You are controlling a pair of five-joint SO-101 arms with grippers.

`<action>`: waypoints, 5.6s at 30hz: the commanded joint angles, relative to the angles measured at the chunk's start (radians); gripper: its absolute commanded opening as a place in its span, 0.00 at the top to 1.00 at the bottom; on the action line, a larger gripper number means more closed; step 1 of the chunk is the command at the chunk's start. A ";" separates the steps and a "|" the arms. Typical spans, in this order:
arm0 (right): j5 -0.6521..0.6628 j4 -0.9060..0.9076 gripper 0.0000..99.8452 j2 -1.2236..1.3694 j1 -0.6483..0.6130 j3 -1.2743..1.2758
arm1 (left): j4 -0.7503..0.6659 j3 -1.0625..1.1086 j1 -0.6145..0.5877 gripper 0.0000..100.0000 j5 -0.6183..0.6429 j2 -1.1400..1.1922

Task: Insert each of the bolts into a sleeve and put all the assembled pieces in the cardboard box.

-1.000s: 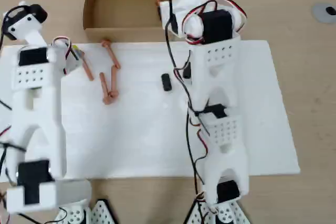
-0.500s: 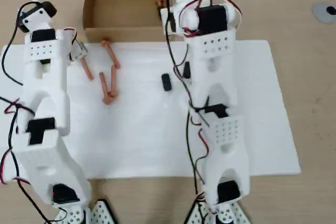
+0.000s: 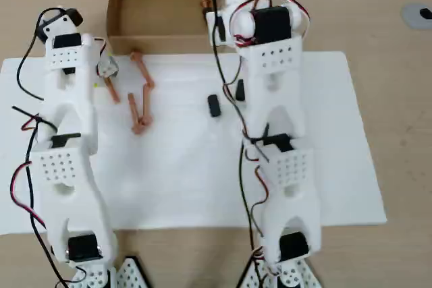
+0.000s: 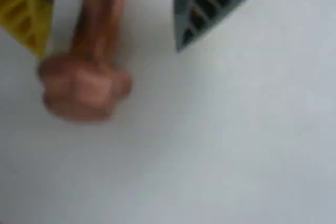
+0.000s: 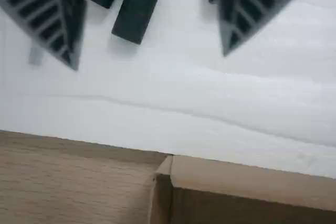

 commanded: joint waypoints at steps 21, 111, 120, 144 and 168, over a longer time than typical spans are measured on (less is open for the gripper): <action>0.005 0.014 0.79 -0.067 0.054 0.082 | 0.232 -0.365 0.012 0.99 0.009 0.096; 0.081 -0.149 0.99 0.131 -0.102 0.634 | 0.032 1.257 0.011 0.99 -0.434 -2.103; 0.078 -0.028 0.99 0.130 -0.099 0.504 | 0.034 1.258 0.011 0.99 -0.434 -2.114; 0.077 0.014 0.99 -0.374 -0.206 0.165 | 0.101 1.175 0.009 0.99 -0.431 -2.115; 0.018 -0.091 0.99 -1.267 -0.263 1.139 | 0.014 1.111 0.011 0.99 -0.427 -2.115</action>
